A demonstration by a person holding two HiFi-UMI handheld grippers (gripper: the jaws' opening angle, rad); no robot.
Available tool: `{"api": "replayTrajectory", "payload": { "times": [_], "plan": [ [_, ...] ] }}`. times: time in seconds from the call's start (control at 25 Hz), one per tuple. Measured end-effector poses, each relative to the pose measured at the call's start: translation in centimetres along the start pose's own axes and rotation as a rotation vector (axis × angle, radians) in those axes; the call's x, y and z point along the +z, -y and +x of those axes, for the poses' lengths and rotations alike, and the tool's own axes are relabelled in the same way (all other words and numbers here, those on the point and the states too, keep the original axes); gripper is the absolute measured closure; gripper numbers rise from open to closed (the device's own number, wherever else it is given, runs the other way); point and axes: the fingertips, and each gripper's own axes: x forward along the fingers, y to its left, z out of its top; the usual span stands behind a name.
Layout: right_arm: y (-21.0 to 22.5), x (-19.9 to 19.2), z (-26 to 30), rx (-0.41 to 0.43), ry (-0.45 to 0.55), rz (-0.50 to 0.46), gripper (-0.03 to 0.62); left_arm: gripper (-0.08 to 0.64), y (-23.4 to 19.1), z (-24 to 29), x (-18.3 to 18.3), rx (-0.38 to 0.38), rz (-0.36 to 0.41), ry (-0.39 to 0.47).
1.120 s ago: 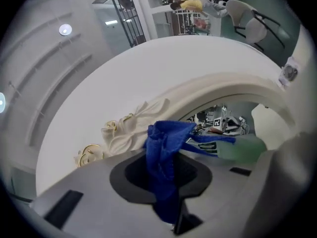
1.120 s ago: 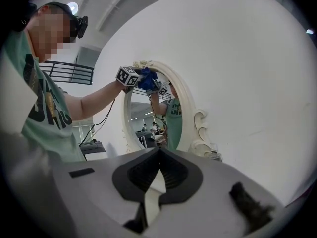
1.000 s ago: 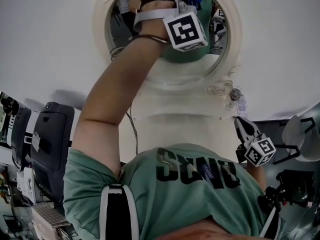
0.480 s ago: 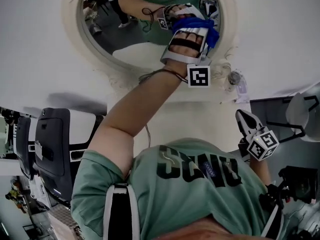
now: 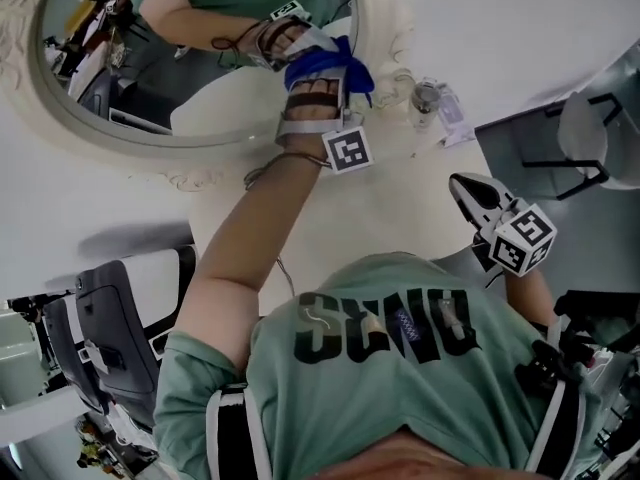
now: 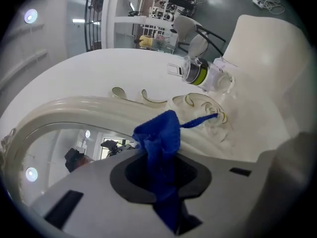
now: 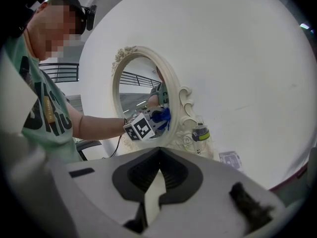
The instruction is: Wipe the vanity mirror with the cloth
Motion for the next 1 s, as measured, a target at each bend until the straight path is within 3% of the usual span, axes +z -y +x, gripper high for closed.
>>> {"api": "replayTrajectory", "payload": {
  "times": [0.2,0.32,0.4,0.52,0.72,0.88,1.0],
  "plan": [
    [-1.8,2.4,2.5,0.041,0.01,-0.078,0.584,0.482,0.9,-0.6,-0.1,-0.125,-0.169,0.057],
    [-3.0,4.7,3.5,0.069,0.038,-0.131,0.584,0.477,1.8,-1.2,-2.1,-0.188,-0.264,0.05],
    [-3.9,5.5,3.5,0.083,0.049,-0.15,0.585,0.474,0.8,-2.3,-3.4,-0.179,-0.311,0.046],
    [-5.0,5.8,3.5,0.099,0.05,-0.164,0.584,0.473,-5.2,-4.8,-5.6,-0.097,-0.435,0.069],
    [-6.3,7.4,3.4,0.13,0.086,-0.2,0.584,0.471,-18.6,-9.0,-11.0,0.082,-0.661,0.097],
    [-5.9,8.2,1.7,0.112,0.124,-0.201,0.584,0.471,-28.0,-10.7,-11.6,0.213,-0.702,0.131],
    [-4.5,8.9,1.5,0.125,0.149,-0.201,0.584,0.471,-33.2,-12.0,-13.1,0.315,-0.716,0.079]
  ]
}}
